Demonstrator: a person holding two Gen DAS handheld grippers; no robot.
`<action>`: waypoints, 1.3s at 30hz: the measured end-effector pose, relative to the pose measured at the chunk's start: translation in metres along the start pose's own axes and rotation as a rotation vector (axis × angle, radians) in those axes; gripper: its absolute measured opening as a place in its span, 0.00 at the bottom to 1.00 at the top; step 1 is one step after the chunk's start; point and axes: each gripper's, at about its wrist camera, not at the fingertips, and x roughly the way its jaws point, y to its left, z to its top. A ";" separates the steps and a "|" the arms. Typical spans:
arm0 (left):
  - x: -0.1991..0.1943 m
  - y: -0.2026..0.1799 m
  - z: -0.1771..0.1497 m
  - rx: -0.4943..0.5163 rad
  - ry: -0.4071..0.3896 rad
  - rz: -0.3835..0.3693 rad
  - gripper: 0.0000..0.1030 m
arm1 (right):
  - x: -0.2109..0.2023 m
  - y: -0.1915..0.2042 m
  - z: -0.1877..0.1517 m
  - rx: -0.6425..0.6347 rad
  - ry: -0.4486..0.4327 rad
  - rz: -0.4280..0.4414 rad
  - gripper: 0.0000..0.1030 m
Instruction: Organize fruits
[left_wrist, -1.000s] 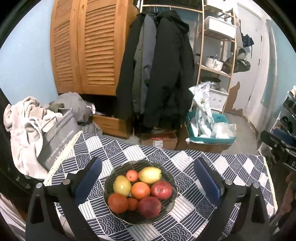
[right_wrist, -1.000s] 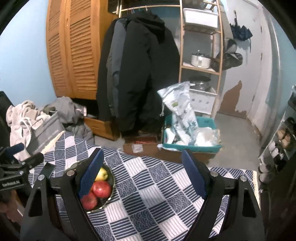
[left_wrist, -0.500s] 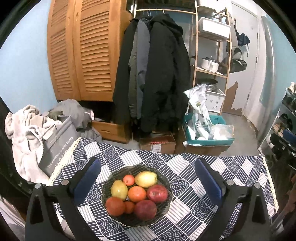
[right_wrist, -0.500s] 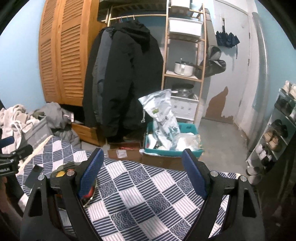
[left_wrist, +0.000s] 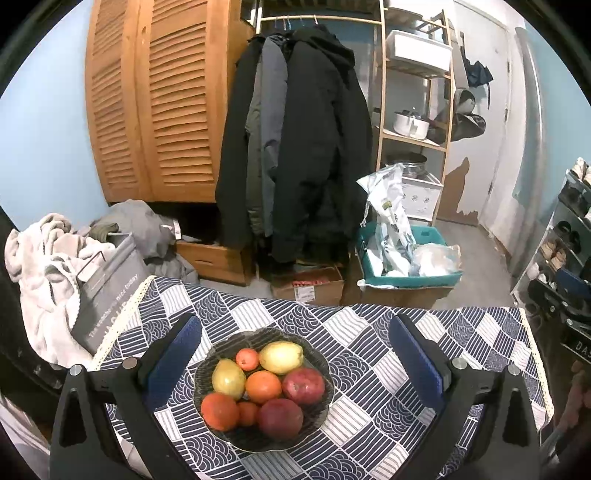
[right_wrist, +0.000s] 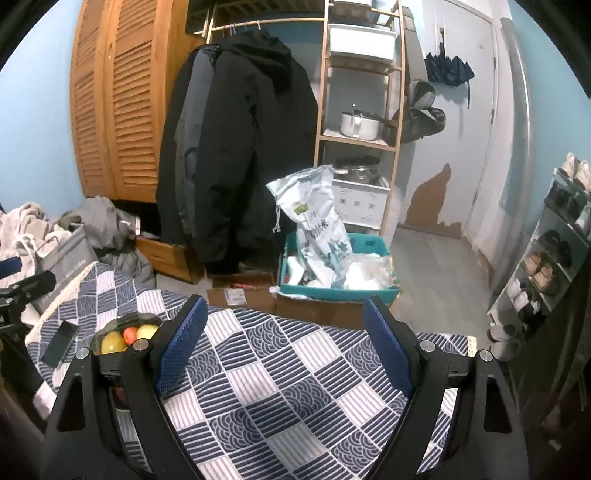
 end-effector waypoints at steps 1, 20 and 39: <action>0.000 -0.001 0.000 0.003 0.000 0.000 0.99 | 0.000 0.000 0.000 0.001 0.000 0.000 0.82; -0.001 -0.004 -0.001 -0.008 -0.001 -0.003 0.99 | 0.000 -0.006 -0.004 0.004 0.001 -0.002 0.82; -0.002 -0.005 -0.002 -0.010 0.003 -0.007 0.99 | 0.000 -0.012 -0.006 0.003 0.003 -0.003 0.82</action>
